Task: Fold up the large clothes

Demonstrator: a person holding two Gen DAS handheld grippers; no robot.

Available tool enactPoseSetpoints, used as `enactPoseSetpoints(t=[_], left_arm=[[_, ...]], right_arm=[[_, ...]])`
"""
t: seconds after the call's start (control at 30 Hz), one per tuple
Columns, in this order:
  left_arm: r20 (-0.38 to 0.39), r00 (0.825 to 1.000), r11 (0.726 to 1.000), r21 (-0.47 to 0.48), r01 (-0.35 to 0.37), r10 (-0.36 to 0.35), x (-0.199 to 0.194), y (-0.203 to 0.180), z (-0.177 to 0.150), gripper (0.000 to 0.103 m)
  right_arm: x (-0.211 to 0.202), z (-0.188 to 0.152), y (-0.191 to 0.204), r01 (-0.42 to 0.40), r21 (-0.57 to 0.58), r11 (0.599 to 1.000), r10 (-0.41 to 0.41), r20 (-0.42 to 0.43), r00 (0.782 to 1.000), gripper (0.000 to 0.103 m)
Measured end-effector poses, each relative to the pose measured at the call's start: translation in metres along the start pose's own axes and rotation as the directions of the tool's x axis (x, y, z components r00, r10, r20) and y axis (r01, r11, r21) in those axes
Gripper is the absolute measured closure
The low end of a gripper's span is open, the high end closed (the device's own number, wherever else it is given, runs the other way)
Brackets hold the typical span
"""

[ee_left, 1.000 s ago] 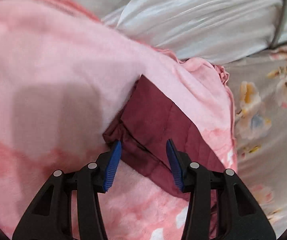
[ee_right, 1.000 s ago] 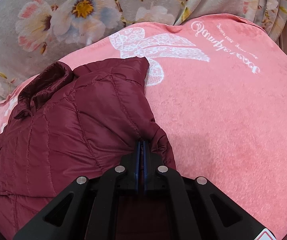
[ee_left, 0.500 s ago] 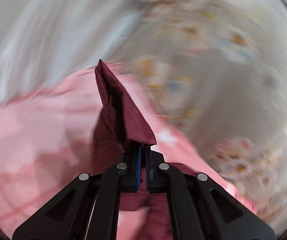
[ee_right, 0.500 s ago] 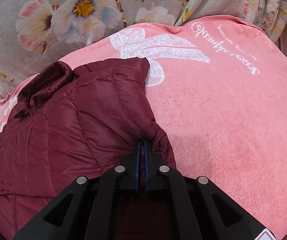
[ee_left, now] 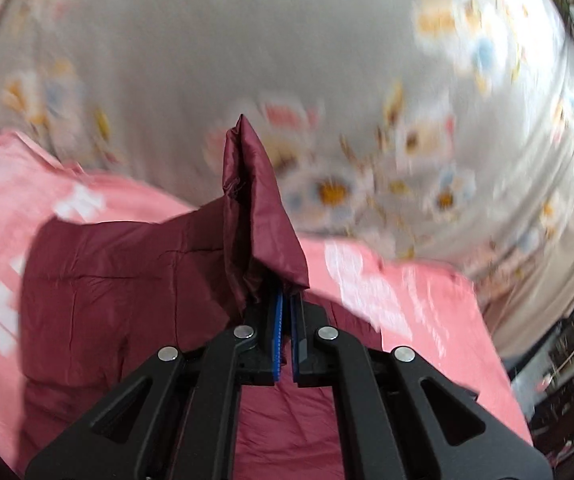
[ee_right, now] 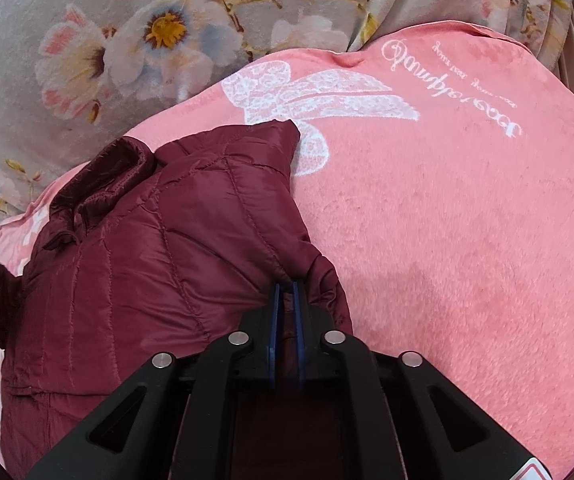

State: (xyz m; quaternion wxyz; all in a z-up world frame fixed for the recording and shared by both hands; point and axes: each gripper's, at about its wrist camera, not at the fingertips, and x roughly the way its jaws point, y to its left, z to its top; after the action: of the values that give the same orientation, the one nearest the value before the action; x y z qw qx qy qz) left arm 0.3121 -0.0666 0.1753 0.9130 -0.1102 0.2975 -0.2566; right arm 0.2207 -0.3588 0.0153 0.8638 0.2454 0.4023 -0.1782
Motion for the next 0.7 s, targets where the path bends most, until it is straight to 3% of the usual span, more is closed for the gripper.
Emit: enactPoseSetpoints(t=[0.17,0.27,0.37,0.4,0.47,0.53,0.63,0.7], left_arm=[[-0.159,0.986,0.999,0.022,-0.041,0.044,0.059,-0.009,-0.051,0.101],[-0.214,0.976,0.999,0.019,-0.037,0.04,0.077,-0.005,-0.076,0.1],[-0.256,0.966,0.999,-0.032,0.018,-0.025,0.088,0.003,-0.091,0.094],[-0.254,0.966,0.998,-0.059,0.035,-0.049,0.085,0.008,-0.094,0.09],[-0.229,0.97,0.994,-0.091,0.06,-0.08,0.074,0.018,-0.095,0.06],[-0.174,0.98,0.989,-0.125,0.078,-0.099,0.051,0.033,-0.092,0.04],[-0.132,0.986,0.986,-0.142,0.087,-0.106,0.025,0.055,-0.085,0.035],[-0.116,0.991,0.984,-0.175,0.041,-0.062,0.008,0.085,-0.079,0.035]], right_arm=[[-0.03,-0.001,0.007,-0.099,-0.027,0.995,0.101,0.079,0.992,0.053],[-0.04,0.001,0.014,-0.164,-0.032,0.986,0.166,0.084,0.983,0.049],[-0.045,0.005,0.025,-0.223,-0.041,0.974,0.226,0.07,0.972,0.048],[-0.045,0.006,0.03,-0.235,-0.046,0.971,0.237,0.064,0.969,0.048],[-0.045,0.006,0.038,-0.263,-0.048,0.964,0.265,0.048,0.963,0.045],[-0.043,0.005,0.048,-0.304,-0.045,0.952,0.305,0.025,0.952,0.042],[-0.037,0.004,0.063,-0.312,-0.06,0.948,0.313,0.003,0.95,0.035],[-0.029,0.004,0.071,-0.289,-0.078,0.954,0.289,-0.011,0.957,0.035]])
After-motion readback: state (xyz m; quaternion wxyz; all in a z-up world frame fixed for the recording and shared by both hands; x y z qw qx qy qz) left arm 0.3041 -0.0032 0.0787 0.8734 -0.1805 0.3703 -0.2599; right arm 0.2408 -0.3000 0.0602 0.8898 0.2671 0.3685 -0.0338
